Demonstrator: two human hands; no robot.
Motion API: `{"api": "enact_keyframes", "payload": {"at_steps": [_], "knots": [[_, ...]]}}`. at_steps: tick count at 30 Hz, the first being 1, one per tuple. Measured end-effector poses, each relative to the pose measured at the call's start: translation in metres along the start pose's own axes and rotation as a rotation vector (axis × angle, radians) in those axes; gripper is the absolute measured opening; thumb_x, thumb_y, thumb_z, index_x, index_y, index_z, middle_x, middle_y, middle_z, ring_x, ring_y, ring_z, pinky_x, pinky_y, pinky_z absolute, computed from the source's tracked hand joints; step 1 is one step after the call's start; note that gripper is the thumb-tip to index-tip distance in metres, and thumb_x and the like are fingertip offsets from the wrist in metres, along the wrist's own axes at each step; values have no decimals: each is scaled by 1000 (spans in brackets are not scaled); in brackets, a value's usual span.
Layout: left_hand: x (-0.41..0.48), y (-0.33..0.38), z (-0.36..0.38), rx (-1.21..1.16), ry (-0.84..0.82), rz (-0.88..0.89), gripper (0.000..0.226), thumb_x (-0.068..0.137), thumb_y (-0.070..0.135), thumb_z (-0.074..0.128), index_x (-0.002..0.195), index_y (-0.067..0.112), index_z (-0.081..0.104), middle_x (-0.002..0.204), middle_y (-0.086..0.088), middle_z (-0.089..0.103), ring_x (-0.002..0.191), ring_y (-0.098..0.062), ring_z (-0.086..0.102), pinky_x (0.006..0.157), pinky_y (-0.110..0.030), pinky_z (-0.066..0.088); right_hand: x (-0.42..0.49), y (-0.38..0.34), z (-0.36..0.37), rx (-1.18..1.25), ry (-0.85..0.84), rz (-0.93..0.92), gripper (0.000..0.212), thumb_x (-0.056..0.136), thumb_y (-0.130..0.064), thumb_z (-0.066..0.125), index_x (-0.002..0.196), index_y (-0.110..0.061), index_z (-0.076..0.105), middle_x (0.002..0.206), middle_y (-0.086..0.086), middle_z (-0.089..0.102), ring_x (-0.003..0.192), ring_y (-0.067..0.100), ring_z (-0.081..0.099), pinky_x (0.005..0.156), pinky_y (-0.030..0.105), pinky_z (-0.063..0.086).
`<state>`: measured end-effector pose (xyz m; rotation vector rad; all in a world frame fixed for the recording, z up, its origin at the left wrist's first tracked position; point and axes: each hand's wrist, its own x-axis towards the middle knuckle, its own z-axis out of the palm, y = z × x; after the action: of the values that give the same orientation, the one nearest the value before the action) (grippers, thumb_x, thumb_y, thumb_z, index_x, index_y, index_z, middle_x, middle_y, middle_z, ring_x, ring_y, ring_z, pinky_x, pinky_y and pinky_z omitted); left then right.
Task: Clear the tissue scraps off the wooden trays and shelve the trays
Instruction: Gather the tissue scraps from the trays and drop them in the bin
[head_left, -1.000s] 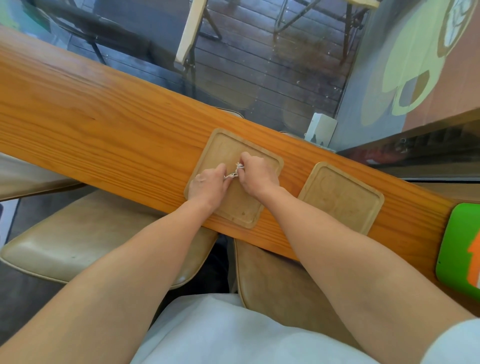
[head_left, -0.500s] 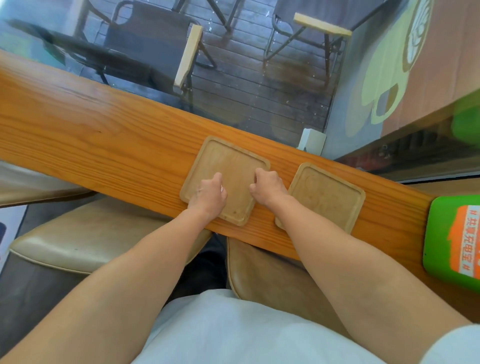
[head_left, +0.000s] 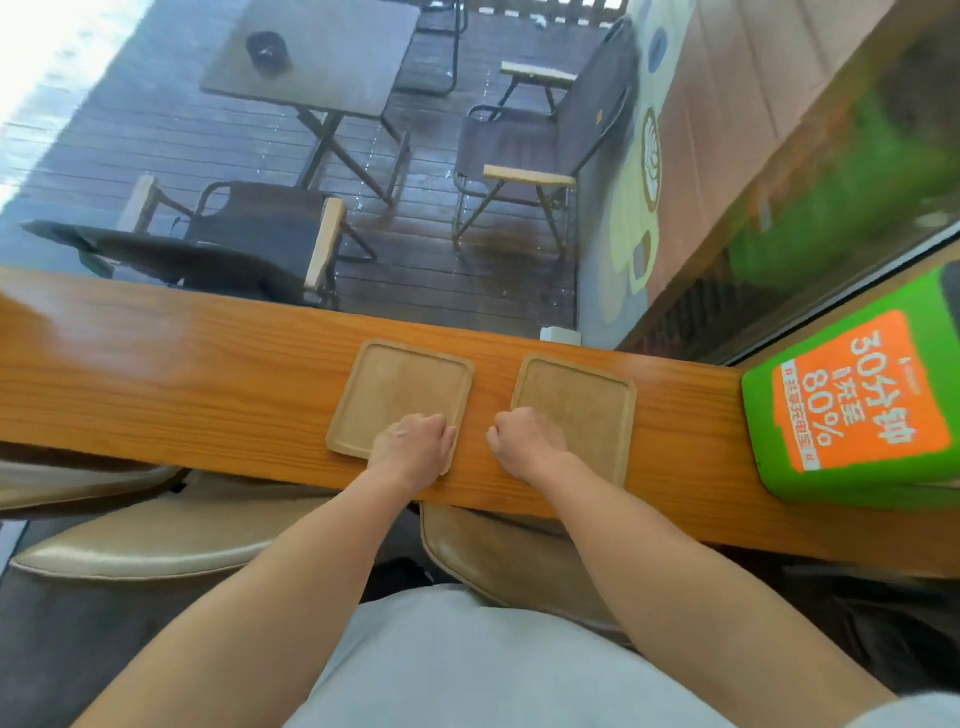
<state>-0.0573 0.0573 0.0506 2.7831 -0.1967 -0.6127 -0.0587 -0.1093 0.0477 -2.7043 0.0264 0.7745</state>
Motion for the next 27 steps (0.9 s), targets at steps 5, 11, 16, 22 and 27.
{"api": "enact_keyframes", "payload": {"at_steps": [5,11,16,22,27], "knots": [[-11,31,-12,66,19,218,38,101,40,37,85,16,62,86,-4,63,77,-24,62,70,-40,55,-54,14,-11,102,95,180,30,94,-26,36,83,-14,61,95,10,63,83,29,60,75,40,53],[-43,54,-7,259,-42,458,39,102,40,36,87,17,64,87,-4,64,76,-24,63,63,-36,53,-133,19,4,78,260,371,32,94,-28,33,85,-16,61,95,9,62,77,29,57,62,34,42],[-79,83,6,278,-51,598,37,101,41,37,78,21,58,82,-3,64,69,-24,59,55,-32,40,-196,26,27,64,350,482,34,97,-29,31,96,-13,62,102,10,62,87,31,60,63,35,40],[-118,129,19,376,-61,780,35,100,38,40,94,16,66,93,-7,67,84,-30,66,63,-37,50,-257,45,46,111,442,561,33,98,-25,33,101,-11,62,102,11,62,91,33,61,72,41,50],[-153,172,42,391,-7,917,35,101,40,36,97,18,64,93,-5,64,84,-29,65,69,-41,54,-304,77,73,154,543,645,32,97,-24,35,106,-12,63,104,9,63,93,33,62,72,41,46]]}}
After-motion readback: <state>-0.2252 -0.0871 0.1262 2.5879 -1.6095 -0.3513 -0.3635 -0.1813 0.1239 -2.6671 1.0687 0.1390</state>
